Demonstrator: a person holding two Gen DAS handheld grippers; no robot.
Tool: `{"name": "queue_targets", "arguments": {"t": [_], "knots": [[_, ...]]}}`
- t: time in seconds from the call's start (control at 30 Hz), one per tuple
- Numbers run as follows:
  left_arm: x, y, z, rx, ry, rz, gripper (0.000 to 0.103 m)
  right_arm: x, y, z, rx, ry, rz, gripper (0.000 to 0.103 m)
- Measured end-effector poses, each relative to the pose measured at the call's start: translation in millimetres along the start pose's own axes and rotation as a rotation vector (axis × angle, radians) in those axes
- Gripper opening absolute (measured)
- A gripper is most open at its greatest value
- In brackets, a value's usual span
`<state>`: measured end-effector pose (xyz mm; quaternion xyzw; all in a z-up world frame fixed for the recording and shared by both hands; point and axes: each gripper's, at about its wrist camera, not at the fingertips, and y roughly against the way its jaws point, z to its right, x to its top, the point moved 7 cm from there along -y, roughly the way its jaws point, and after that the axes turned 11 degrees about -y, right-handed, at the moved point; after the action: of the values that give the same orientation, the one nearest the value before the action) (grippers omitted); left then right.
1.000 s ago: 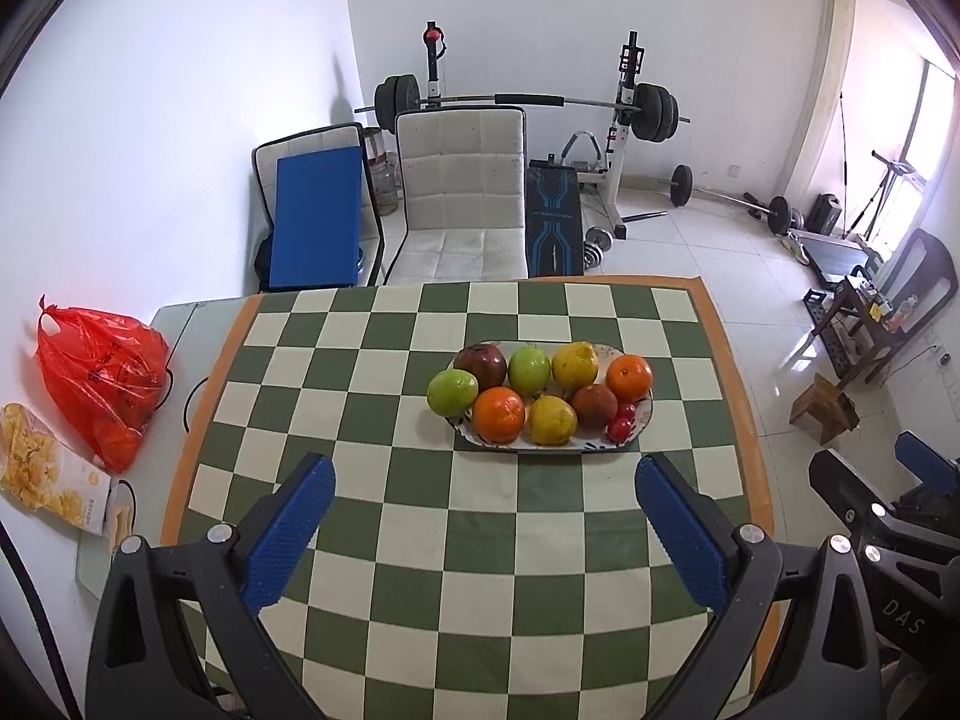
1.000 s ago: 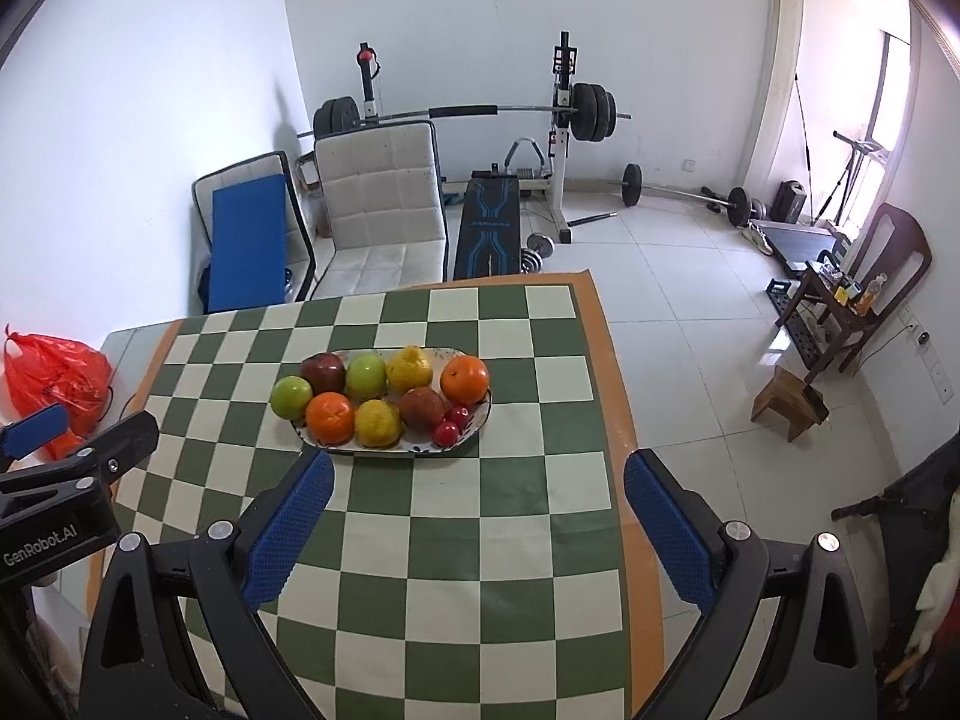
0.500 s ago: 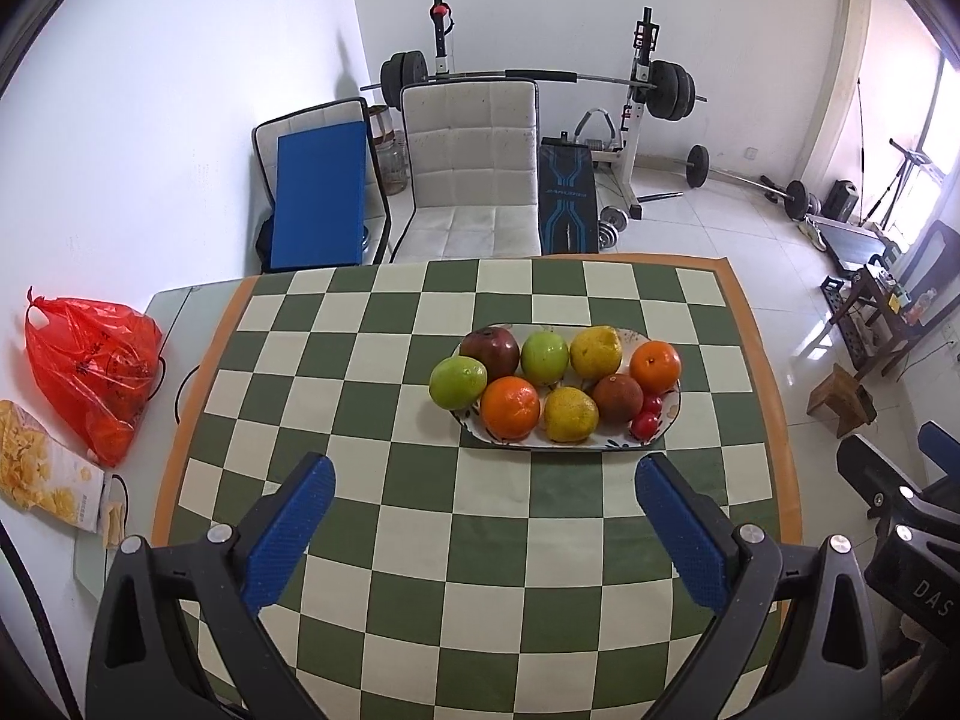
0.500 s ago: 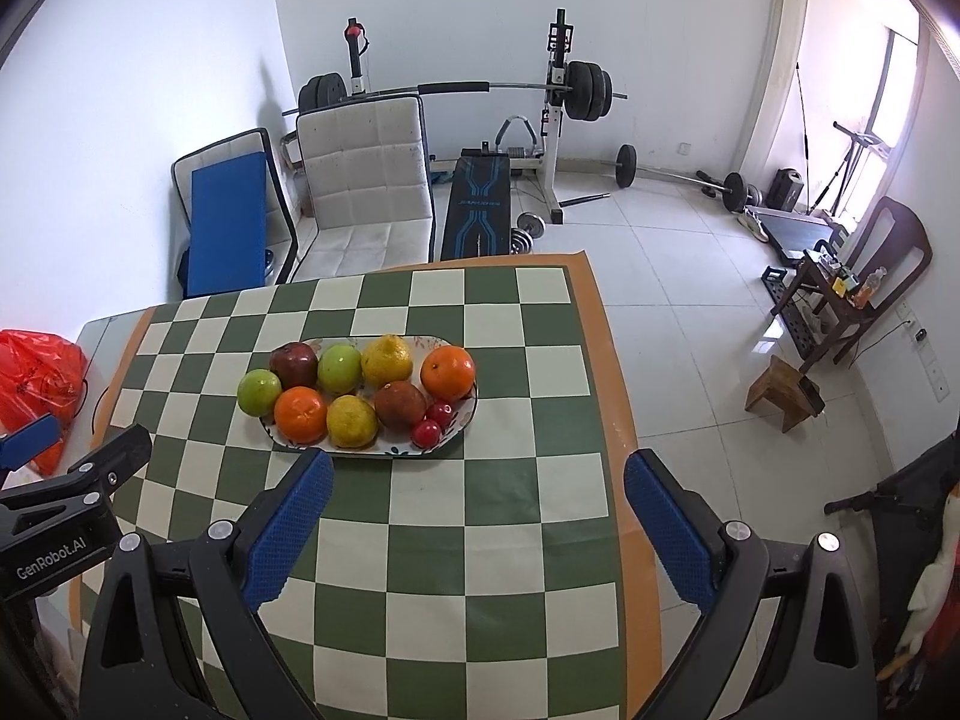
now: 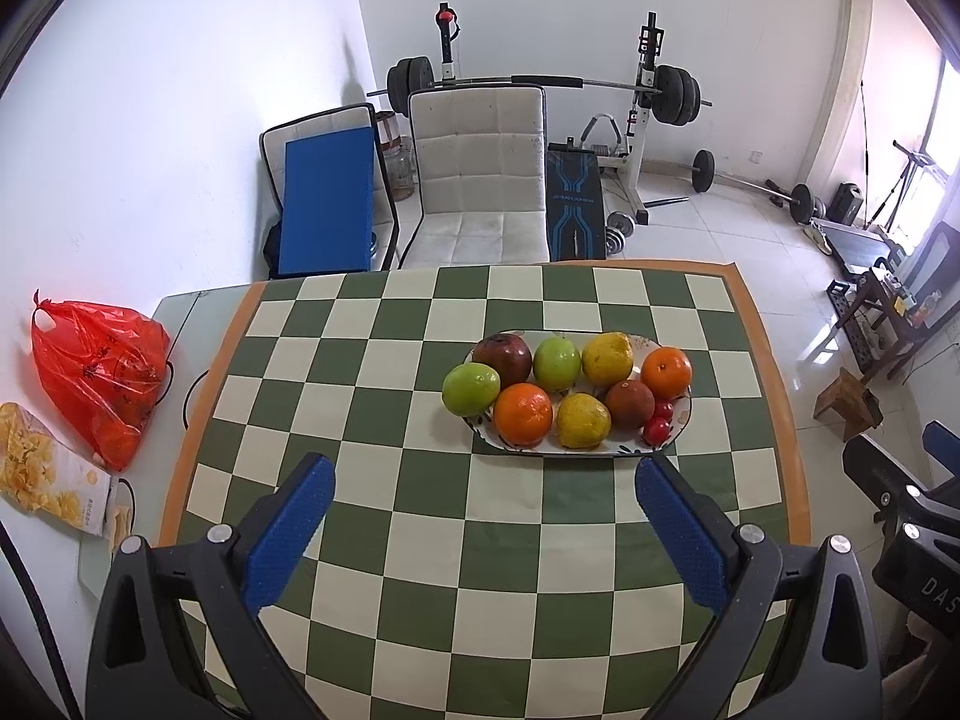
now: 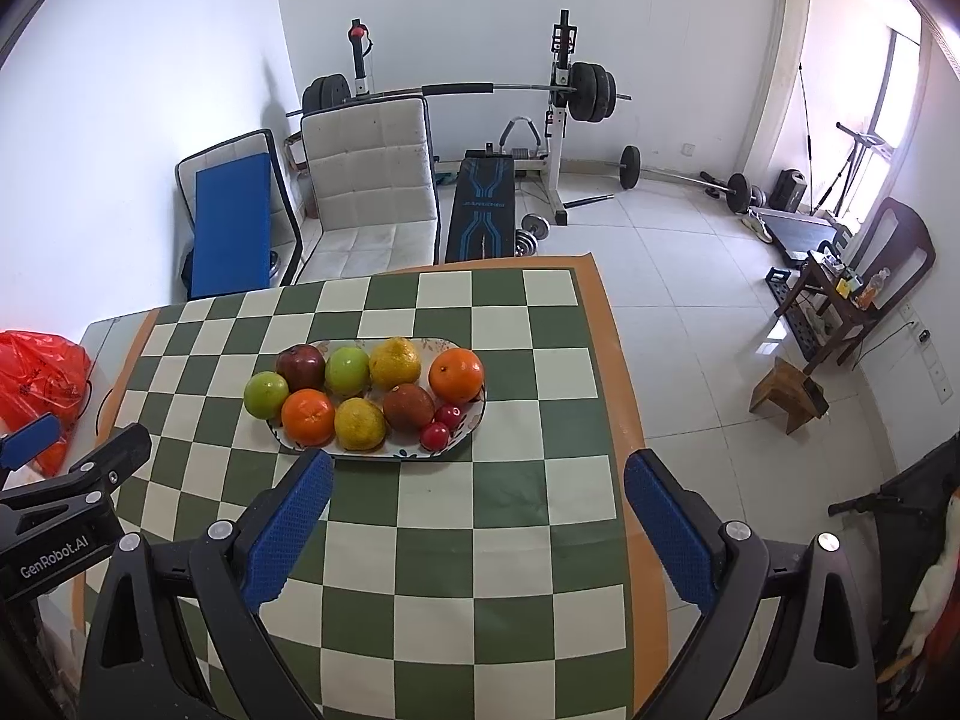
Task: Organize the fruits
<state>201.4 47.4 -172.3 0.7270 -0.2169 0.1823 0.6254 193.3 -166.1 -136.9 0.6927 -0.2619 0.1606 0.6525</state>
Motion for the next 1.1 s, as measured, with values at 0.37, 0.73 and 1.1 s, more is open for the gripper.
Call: {"name": "queue_targets", "arguments": {"t": [0.37,0.73,1.1], "knots": [[0,3,-2,0.000,-0.007,0.007,0.103,0,5,-2,0.005,-0.009,-0.004,0.100],[-1,8,-3,-0.008,-0.009,0.015,0.103,-3,7,-4,0.009,-0.016,-0.004,0.100],[-3,10,-3,-0.005,-0.013,0.021,0.103,-7,9,-6,0.013,-0.019,0.000,0.100]]}}
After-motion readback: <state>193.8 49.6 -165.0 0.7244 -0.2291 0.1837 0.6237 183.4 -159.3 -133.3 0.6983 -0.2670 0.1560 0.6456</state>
